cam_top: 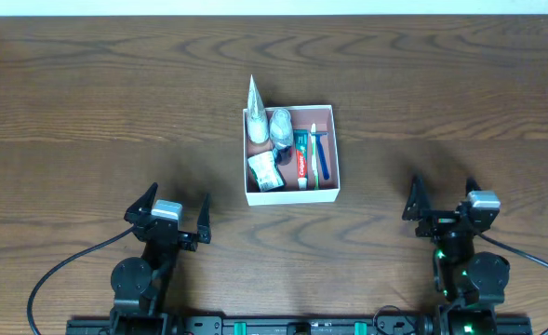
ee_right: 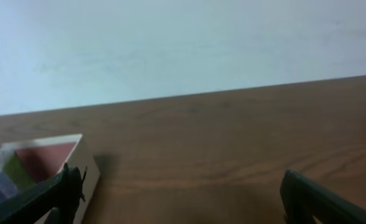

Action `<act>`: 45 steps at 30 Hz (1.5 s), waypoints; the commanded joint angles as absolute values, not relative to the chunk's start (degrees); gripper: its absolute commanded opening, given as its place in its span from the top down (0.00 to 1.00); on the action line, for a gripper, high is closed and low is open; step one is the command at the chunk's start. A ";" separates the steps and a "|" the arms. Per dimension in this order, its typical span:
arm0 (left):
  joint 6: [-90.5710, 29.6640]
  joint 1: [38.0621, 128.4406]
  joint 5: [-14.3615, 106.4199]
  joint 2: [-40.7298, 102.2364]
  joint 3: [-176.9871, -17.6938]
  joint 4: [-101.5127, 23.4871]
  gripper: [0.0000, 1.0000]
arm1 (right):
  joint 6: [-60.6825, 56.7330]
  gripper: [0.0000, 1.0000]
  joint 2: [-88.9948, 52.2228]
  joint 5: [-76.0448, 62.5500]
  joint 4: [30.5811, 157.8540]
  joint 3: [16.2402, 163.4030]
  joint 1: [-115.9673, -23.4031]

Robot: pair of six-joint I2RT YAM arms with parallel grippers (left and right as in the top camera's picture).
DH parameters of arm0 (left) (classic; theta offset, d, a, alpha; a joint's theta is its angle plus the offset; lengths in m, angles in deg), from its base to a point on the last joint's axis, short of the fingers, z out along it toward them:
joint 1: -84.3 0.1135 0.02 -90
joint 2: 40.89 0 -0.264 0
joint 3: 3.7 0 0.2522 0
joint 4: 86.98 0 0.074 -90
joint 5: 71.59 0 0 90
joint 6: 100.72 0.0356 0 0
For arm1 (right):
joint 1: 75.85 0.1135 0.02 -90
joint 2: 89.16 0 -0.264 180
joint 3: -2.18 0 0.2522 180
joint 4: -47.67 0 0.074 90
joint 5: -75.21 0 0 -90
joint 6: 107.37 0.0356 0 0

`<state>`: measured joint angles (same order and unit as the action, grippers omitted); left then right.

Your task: Pack container

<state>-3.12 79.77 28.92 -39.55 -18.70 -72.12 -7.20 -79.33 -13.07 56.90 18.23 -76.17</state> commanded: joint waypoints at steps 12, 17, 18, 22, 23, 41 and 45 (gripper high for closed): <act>-2.38 80.05 29.53 -39.55 -17.69 -70.26 0.02 | -11.72 0.01 -88.71 -12.42 65.53 16.24 -76.54; -2.38 80.05 29.53 -39.55 -17.69 -70.26 0.02 | -14.11 0.01 -88.89 -12.40 65.55 16.24 -76.54; -2.38 80.05 29.53 -39.55 -17.69 -70.26 0.02 | -14.32 0.01 -88.89 -12.40 65.57 16.24 -76.54; -2.38 80.05 29.53 -39.55 -17.69 -70.26 0.02 | -14.30 0.01 -88.89 -12.64 65.57 16.24 -76.54; -2.38 80.05 29.53 -39.55 -17.69 -70.26 0.02 | -14.28 0.01 -88.89 -12.83 65.55 16.24 -76.54; -2.38 80.05 29.53 -39.55 -17.69 -70.26 0.02 | -14.28 0.01 -88.84 -12.83 65.53 16.24 -76.54; -2.38 80.05 29.53 -39.55 -17.69 -70.26 0.02 | -14.28 0.01 -88.82 -12.83 65.53 16.24 -76.54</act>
<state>-3.12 79.77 28.92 -39.55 -18.70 -72.12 -13.38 -88.32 -13.03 65.44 16.50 -76.17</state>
